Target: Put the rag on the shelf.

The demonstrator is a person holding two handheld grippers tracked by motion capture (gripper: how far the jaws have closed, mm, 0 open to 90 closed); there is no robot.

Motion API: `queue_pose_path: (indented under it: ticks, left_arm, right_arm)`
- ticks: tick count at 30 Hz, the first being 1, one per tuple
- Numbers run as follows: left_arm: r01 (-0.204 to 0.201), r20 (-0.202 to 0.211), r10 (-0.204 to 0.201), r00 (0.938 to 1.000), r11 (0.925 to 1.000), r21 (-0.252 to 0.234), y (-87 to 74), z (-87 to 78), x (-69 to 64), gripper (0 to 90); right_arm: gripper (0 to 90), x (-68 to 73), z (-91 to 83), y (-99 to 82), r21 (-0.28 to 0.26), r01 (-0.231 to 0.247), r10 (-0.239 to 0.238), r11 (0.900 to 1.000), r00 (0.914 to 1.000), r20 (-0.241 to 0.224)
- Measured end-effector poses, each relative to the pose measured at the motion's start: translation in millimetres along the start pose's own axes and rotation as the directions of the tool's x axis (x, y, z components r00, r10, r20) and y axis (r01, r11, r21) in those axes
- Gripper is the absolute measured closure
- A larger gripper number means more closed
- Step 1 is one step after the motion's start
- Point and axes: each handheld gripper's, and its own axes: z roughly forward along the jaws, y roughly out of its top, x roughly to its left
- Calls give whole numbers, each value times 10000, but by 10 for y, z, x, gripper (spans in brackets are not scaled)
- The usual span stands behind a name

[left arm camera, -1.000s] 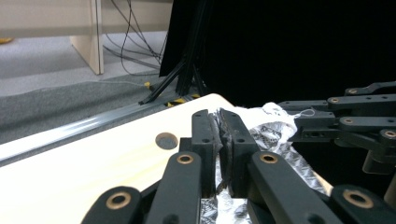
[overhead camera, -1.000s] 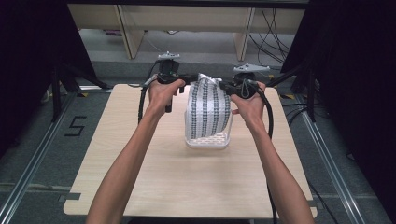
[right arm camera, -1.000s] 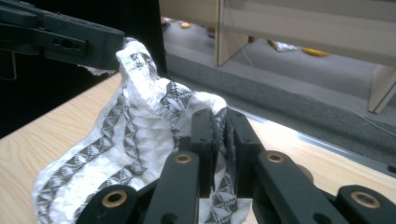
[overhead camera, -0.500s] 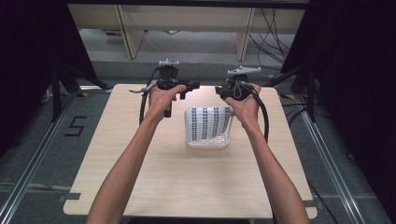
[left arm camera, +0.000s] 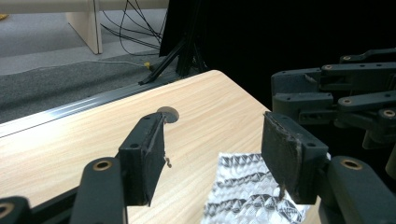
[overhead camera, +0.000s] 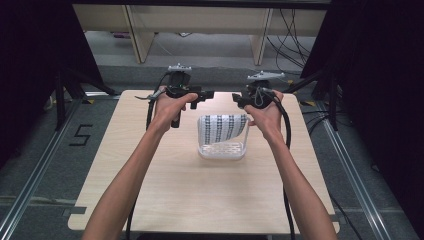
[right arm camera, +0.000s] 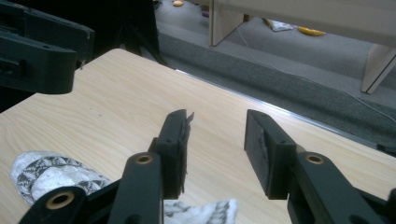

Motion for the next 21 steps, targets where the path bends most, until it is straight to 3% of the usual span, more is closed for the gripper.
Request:
queue_pose_path:
  ticks: [10,14,21]
  left_arm:
    - [-225,105,223,9997,9995,207,-42,-83,-44,387]
    - [-248,109,246,9996,9996,168,-62,-146,-44,379]
    - [-284,199,281,9994,9995,136,-112,-236,-13,370]
  right_arm:
    - [576,-65,-82,-43,20,-159,159,9999,9998,-93]
    - [560,-94,-121,-59,-30,-2,2,10000,10000,-58]
    - [536,-108,-180,-76,-104,-224,222,9997,9996,-188]
